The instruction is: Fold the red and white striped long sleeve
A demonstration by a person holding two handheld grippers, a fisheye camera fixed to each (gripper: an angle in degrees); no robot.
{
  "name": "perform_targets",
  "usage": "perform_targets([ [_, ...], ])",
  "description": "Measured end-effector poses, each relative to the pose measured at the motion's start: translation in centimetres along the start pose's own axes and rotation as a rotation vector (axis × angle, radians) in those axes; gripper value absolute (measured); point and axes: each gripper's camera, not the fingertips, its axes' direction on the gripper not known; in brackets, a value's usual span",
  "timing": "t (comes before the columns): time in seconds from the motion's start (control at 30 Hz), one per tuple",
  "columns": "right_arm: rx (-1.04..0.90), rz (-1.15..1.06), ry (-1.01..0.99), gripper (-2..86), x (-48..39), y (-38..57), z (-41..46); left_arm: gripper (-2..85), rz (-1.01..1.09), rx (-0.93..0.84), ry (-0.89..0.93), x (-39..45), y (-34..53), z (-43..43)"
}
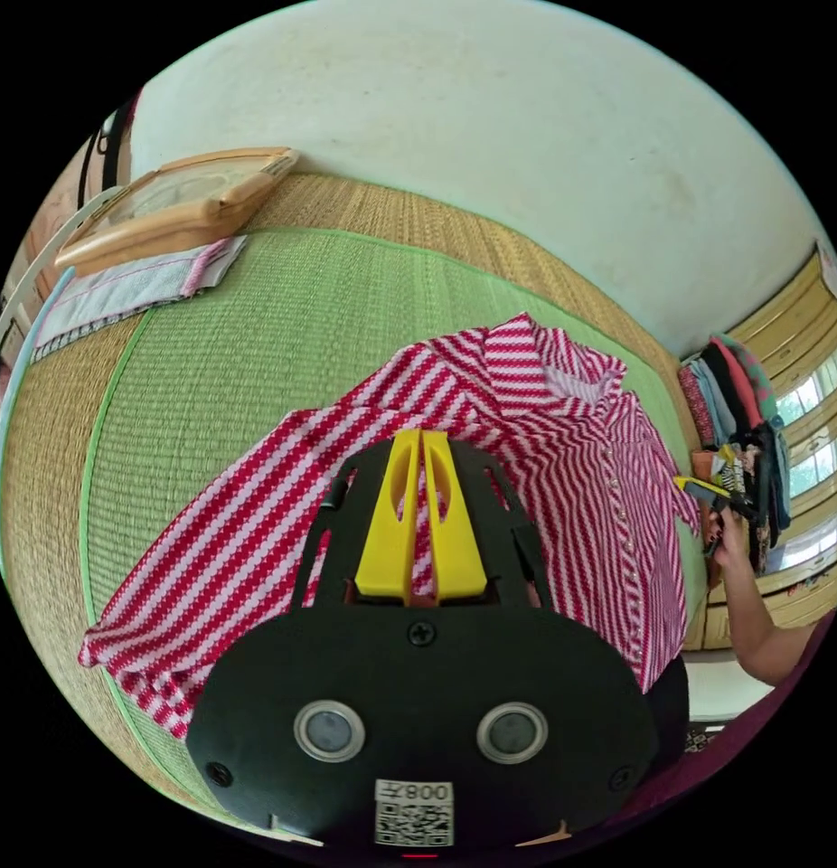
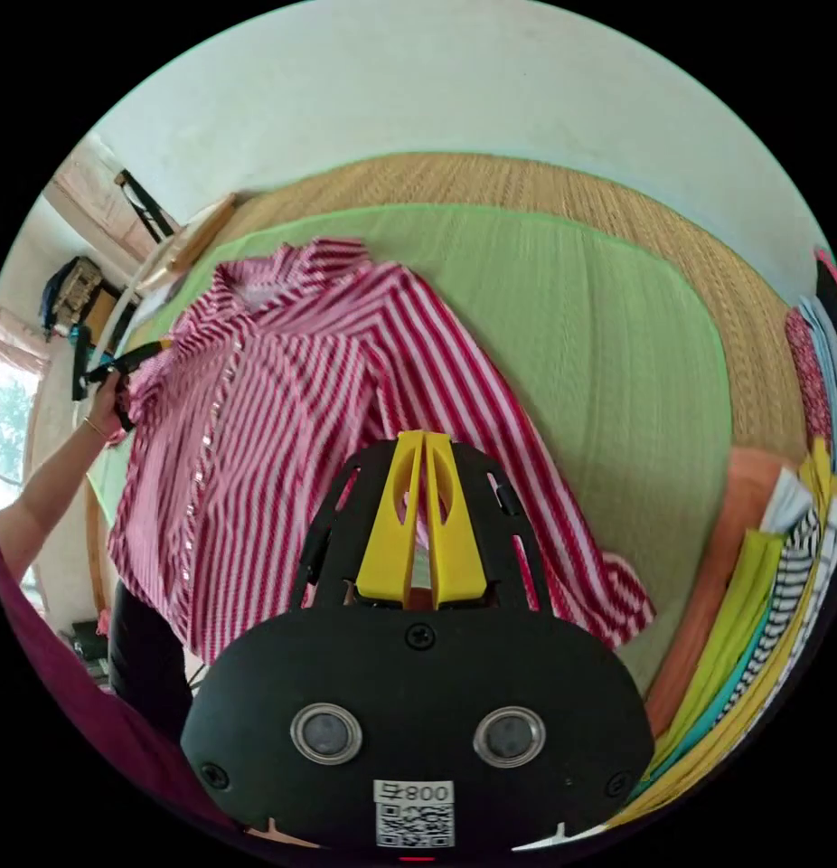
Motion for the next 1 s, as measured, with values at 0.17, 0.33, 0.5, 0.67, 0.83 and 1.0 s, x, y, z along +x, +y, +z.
perform_targets([
  [0.17,0.085,0.103,-0.087,0.1,4.5,-2.0,0.1,0.3,-0.060,-0.013,-0.004,-0.5,-1.6,2.6],
  [0.33,0.099,0.109,-0.097,0.4,5.1,-3.4,-0.9,0.9,-0.064,0.040,0.042,0.0,-1.1,3.9],
  [0.5,0.181,-0.007,-0.136,1.8,1.9,-3.2,-2.7,3.8,0.019,0.092,0.205,1.8,-0.8,5.5],
  [0.67,0.205,-0.149,-0.196,7.1,-3.8,-10.5,-0.8,7.3,0.091,0.063,0.221,4.2,-4.1,9.5],
  [0.83,0.203,-0.220,-0.176,8.5,-8.4,-17.8,1.5,8.1,0.137,0.085,0.146,5.1,-8.1,12.9],
  [1.0,0.134,-0.208,-0.088,7.3,-9.9,-22.7,5.1,7.0,0.152,-0.003,0.115,4.2,-10.6,17.1],
])
